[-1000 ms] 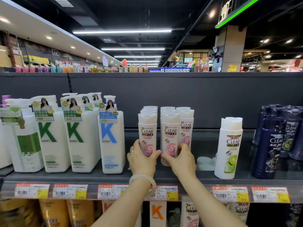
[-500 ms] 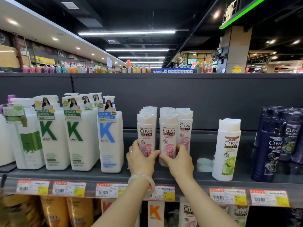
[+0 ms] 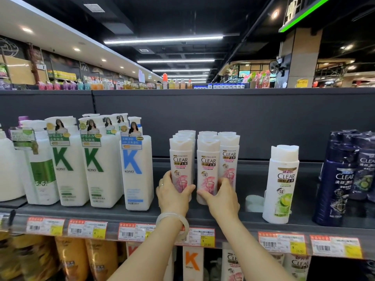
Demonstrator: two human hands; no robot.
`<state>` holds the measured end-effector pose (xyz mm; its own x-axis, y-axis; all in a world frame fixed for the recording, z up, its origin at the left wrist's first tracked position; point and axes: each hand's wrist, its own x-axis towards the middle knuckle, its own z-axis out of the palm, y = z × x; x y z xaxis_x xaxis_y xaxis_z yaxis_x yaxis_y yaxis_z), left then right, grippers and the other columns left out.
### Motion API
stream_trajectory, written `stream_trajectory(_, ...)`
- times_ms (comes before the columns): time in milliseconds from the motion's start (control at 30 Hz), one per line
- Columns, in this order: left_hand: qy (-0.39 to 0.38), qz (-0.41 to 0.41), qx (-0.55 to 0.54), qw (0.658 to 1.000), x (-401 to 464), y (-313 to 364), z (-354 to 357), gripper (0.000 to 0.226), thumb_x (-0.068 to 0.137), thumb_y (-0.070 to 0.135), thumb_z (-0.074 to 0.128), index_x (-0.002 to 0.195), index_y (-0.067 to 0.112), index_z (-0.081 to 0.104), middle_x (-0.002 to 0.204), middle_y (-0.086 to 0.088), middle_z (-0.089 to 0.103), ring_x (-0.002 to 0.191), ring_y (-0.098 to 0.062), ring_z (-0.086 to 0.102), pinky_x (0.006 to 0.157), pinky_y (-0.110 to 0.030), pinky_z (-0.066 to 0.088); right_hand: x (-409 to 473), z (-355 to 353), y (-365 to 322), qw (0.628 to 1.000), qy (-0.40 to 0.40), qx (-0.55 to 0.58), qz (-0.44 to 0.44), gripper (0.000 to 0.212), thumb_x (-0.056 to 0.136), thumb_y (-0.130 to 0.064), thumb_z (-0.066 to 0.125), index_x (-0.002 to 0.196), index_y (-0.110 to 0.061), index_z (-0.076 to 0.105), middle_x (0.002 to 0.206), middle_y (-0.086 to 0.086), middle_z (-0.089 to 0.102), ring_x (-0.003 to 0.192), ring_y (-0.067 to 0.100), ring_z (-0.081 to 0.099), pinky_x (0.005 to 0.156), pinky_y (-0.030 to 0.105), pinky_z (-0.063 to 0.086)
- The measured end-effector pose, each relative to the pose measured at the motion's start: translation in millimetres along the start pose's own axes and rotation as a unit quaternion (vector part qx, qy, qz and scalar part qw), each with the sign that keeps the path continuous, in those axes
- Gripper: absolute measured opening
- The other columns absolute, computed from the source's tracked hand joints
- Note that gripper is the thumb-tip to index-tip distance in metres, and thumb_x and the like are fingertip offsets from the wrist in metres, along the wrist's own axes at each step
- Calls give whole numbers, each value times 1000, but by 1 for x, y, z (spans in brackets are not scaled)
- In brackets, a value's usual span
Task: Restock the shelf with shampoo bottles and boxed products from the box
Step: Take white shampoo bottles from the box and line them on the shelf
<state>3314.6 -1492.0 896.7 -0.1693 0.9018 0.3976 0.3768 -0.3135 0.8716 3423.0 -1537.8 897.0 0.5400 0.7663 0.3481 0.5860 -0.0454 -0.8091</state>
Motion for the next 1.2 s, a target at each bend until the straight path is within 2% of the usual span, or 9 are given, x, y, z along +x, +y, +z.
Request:
stream_trajectory(333,0,-5,-6,1000,-1,1,0,71,67,26,80,128,19,43,126,-4,52,120,-22,47,96,-45,46,-2,0,0,1000,0,4,-4,50,73,-41,75,108,-22,45,114,-2,60,107,20,58,84,42,49)
stream_trajectory(500,4,-20,-7,1000,-3,5,-3,94,65,26,82,141,18,26,136,-8,42,128,-24,40,103,-45,40,-4,-1,0,1000,10,21,-15,53,71,-39,76,111,-19,48,114,0,59,107,20,58,83,41,52)
stream_trajectory(567,1,-23,-5,1000,-5,8,-5,96,66,25,82,142,17,24,139,-9,38,130,-25,37,105,-46,38,-4,-1,0,999,24,36,-29,56,70,-36,78,113,-17,49,115,2,58,109,20,56,84,39,52)
stream_trajectory(667,3,3,-20,1000,-11,11,-9,88,67,23,81,139,16,29,139,-8,37,130,-23,37,106,-45,39,-5,-1,1,995,57,67,-56,60,67,-32,81,115,-15,50,116,3,54,110,19,52,85,31,46)
stream_trajectory(867,9,60,-2,998,-35,0,-31,74,72,26,77,133,18,37,132,-1,43,123,-15,40,104,-33,38,-5,-4,-2,990,72,88,-85,56,71,-29,78,117,-11,50,117,6,52,112,20,48,88,28,39)
stream_trajectory(1000,15,69,2,997,-63,-26,-66,64,75,30,74,130,22,41,122,8,43,116,-7,40,99,-23,36,-28,-13,-15,978,104,97,-150,47,79,-23,71,118,-6,50,118,11,49,114,23,47,92,21,32)
stream_trajectory(1067,28,80,11,996,-80,-44,-86,59,76,31,73,127,21,44,114,12,42,111,-5,41,95,-17,35,-50,-12,-26,963,124,94,-220,43,81,-20,69,115,0,51,113,18,51,110,28,49,93,23,35)
stream_trajectory(1133,41,75,47,995,-96,-71,-105,55,76,30,73,123,14,48,114,3,49,110,-13,46,96,-24,38,-79,0,-34,944,105,81,-302,39,81,-19,68,109,4,54,105,21,54,101,29,51,90,28,40)
stream_trajectory(1200,33,47,111,992,-107,-104,-127,54,79,32,70,123,9,49,120,-9,52,114,-22,47,99,-34,39,-112,23,-36,934,36,57,-350,37,82,-21,65,107,4,56,102,21,56,98,27,51,88,25,38)
